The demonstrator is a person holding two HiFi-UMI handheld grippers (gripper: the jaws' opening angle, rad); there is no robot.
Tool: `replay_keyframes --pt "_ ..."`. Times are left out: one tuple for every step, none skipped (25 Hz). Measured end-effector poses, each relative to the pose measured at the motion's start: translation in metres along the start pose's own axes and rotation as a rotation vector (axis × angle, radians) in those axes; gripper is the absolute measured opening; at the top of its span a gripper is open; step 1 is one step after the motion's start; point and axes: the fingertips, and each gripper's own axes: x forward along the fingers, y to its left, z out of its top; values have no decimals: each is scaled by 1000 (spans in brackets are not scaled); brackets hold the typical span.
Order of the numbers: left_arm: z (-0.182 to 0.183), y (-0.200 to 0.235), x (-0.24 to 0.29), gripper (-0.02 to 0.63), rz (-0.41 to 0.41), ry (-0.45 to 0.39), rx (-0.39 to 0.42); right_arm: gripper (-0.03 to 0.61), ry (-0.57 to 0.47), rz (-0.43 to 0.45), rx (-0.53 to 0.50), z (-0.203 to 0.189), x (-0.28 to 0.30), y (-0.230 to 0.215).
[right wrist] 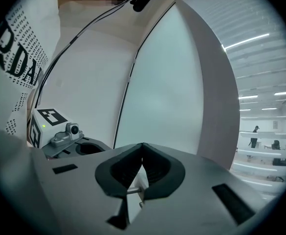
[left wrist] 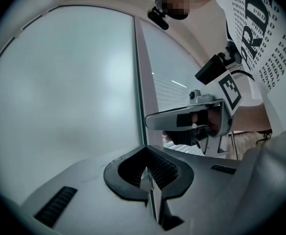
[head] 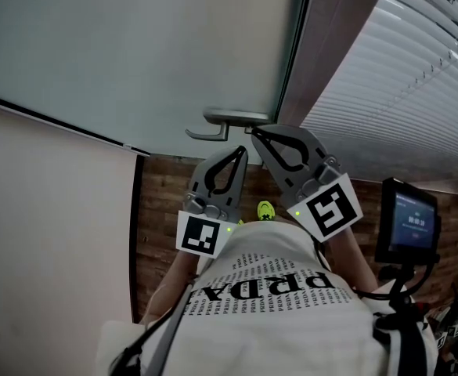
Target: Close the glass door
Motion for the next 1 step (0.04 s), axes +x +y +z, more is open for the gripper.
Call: replay_keyframes --pt "-2 0 -1 3 1 5 -2 -3 2 3 -2 -1 0 1"
